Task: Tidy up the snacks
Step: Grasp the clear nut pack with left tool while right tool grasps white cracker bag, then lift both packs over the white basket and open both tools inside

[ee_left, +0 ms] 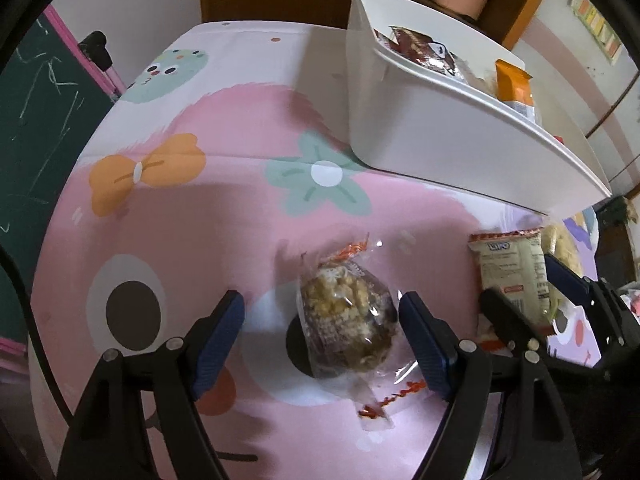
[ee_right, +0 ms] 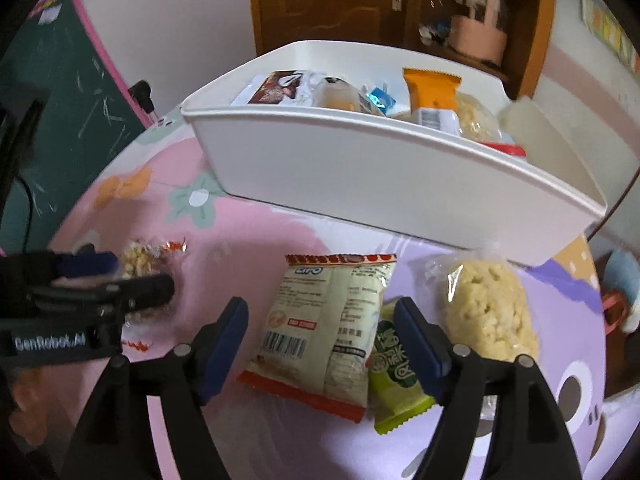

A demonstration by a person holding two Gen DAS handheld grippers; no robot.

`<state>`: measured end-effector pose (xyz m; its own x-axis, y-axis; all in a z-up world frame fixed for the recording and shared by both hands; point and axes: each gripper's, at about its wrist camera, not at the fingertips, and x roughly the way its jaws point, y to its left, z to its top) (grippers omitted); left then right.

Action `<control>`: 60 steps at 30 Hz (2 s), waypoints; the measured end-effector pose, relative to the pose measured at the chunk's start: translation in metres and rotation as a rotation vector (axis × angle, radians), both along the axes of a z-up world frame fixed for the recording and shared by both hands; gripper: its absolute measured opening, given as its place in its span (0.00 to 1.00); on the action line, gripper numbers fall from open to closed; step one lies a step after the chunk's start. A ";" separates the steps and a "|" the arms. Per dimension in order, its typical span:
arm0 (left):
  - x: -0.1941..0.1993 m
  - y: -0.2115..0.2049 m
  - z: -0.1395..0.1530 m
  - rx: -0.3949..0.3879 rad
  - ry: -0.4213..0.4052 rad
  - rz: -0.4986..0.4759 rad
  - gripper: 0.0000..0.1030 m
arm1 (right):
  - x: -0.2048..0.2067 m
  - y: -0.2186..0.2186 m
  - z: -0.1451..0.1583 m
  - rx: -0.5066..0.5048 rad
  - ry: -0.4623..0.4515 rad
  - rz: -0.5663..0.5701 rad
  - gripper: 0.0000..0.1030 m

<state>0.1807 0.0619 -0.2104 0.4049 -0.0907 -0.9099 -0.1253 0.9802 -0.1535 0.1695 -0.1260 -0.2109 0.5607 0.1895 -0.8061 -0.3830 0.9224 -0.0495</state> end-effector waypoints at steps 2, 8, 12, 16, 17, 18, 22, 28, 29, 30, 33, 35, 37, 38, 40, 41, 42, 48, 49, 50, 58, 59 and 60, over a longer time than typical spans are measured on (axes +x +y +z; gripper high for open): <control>0.000 -0.002 0.000 0.015 -0.001 -0.003 0.75 | -0.004 0.008 -0.005 -0.060 -0.034 0.028 0.74; -0.003 -0.003 0.002 0.046 -0.021 -0.015 0.49 | -0.012 0.020 -0.011 -0.158 -0.086 0.059 0.63; -0.007 -0.001 0.004 0.042 -0.024 -0.011 0.47 | -0.010 0.020 -0.008 -0.143 -0.074 0.058 0.48; -0.012 0.000 0.006 0.046 -0.022 -0.013 0.47 | -0.008 0.013 -0.003 -0.048 -0.019 0.042 0.47; -0.013 0.001 0.006 0.045 -0.023 -0.014 0.47 | -0.008 0.010 0.000 -0.016 -0.004 0.037 0.47; -0.014 0.001 0.008 0.044 -0.027 -0.014 0.47 | -0.009 0.006 0.003 0.029 0.013 0.030 0.47; -0.022 -0.003 0.026 0.035 -0.061 -0.031 0.47 | -0.015 -0.013 0.028 0.153 0.021 -0.003 0.47; -0.039 -0.017 0.077 0.017 -0.167 -0.079 0.47 | -0.035 -0.035 0.079 0.228 -0.065 -0.041 0.47; -0.042 -0.019 0.085 0.014 -0.183 -0.085 0.47 | -0.038 -0.037 0.088 0.234 -0.083 -0.045 0.47; -0.045 -0.021 0.098 0.012 -0.208 -0.096 0.47 | -0.042 -0.041 0.099 0.244 -0.105 -0.050 0.47; -0.051 -0.030 0.134 0.017 -0.272 -0.130 0.47 | -0.049 -0.050 0.131 0.270 -0.168 -0.070 0.47; -0.050 -0.037 0.158 0.022 -0.309 -0.154 0.47 | -0.050 -0.057 0.152 0.277 -0.208 -0.080 0.47; -0.047 -0.043 0.185 0.024 -0.355 -0.189 0.47 | -0.050 -0.060 0.173 0.270 -0.249 -0.086 0.47; -0.045 -0.046 0.195 0.030 -0.373 -0.201 0.47 | -0.049 -0.061 0.183 0.263 -0.271 -0.090 0.47; -0.037 -0.056 0.222 0.055 -0.419 -0.230 0.47 | -0.045 -0.061 0.206 0.249 -0.312 -0.091 0.47; -0.034 -0.059 0.232 0.063 -0.436 -0.239 0.47 | -0.044 -0.061 0.215 0.245 -0.331 -0.094 0.47; -0.029 -0.064 0.245 0.074 -0.458 -0.249 0.47 | -0.042 -0.062 0.226 0.241 -0.356 -0.096 0.47; 0.009 -0.084 0.302 0.145 -0.569 -0.264 0.47 | -0.019 -0.066 0.277 0.211 -0.482 -0.132 0.47; 0.018 -0.086 0.307 0.171 -0.582 -0.257 0.47 | -0.013 -0.067 0.281 0.210 -0.491 -0.136 0.47; 0.024 -0.089 0.311 0.183 -0.585 -0.252 0.47 | -0.006 -0.068 0.285 0.209 -0.498 -0.144 0.47; 0.106 -0.089 0.298 0.216 -0.521 -0.210 0.47 | 0.064 -0.071 0.287 0.185 -0.486 -0.194 0.47; 0.115 -0.089 0.292 0.219 -0.509 -0.210 0.47 | 0.071 -0.070 0.284 0.182 -0.482 -0.196 0.47; 0.124 -0.089 0.285 0.227 -0.499 -0.206 0.47 | 0.078 -0.070 0.281 0.176 -0.479 -0.199 0.47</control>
